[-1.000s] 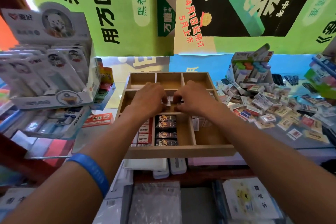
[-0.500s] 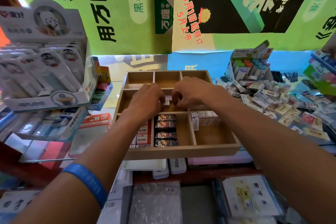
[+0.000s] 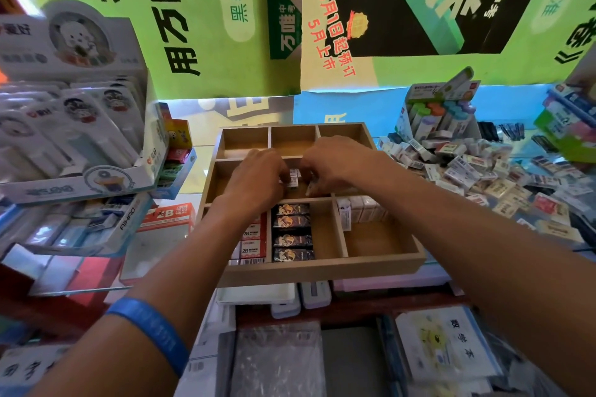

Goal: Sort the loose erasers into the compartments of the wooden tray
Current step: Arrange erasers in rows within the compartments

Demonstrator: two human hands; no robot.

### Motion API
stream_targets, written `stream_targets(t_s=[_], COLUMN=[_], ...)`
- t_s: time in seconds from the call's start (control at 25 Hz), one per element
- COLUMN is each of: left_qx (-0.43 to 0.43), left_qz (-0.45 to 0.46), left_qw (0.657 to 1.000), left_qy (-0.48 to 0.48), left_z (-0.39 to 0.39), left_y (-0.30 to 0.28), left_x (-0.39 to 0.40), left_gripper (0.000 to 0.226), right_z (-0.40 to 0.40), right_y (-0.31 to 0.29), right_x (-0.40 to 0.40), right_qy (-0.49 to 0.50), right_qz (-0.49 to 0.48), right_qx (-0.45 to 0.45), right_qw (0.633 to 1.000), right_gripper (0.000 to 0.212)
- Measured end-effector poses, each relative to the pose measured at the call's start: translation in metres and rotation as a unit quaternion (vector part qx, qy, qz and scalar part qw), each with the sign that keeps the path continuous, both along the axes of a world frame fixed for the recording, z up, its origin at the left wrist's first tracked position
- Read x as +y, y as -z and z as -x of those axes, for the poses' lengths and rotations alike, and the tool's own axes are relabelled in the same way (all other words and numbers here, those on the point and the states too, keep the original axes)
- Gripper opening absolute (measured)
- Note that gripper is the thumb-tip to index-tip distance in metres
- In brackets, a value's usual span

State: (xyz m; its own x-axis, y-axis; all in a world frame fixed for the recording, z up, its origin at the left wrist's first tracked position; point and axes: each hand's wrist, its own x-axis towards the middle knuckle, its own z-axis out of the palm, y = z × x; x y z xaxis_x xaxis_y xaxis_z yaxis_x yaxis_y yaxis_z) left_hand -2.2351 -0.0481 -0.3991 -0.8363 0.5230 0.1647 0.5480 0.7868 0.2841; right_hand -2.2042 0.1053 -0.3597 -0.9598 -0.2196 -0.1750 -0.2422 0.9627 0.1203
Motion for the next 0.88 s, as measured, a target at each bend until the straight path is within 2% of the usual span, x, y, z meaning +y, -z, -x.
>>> stream_targets(t_s=[0.16,0.32,0.56,0.88], left_qx=[-0.007,-0.006,-0.004,-0.009], left_qz=[-0.005,-0.005,-0.015,-0.021], left_qw=[1.0,1.0,1.0,1.0], left_qy=[-0.004,-0.005,-0.013,-0.013], left_z=[-0.001,-0.002,-0.003,-0.002], left_y=[0.002,0.001,0.0,0.001], left_x=[-0.001,0.0,-0.001,0.0], left_gripper=[0.014,0.015,0.017,0.016], right_z=[-0.003,-0.002,-0.002,-0.009], right_y=[0.011,0.006,0.002,-0.002], right_x=[0.002,0.009,-0.002,0.001], right_qy=[-0.052,-0.026,-0.044,0.021], right_qz=[-0.035,0.043,-0.045,-0.011], right_qx=[0.051,0.02,0.073,0.04], right_qw=[0.997,0.999,0.995,0.999], right_gripper=[0.028,0.022,0.037,0.024])
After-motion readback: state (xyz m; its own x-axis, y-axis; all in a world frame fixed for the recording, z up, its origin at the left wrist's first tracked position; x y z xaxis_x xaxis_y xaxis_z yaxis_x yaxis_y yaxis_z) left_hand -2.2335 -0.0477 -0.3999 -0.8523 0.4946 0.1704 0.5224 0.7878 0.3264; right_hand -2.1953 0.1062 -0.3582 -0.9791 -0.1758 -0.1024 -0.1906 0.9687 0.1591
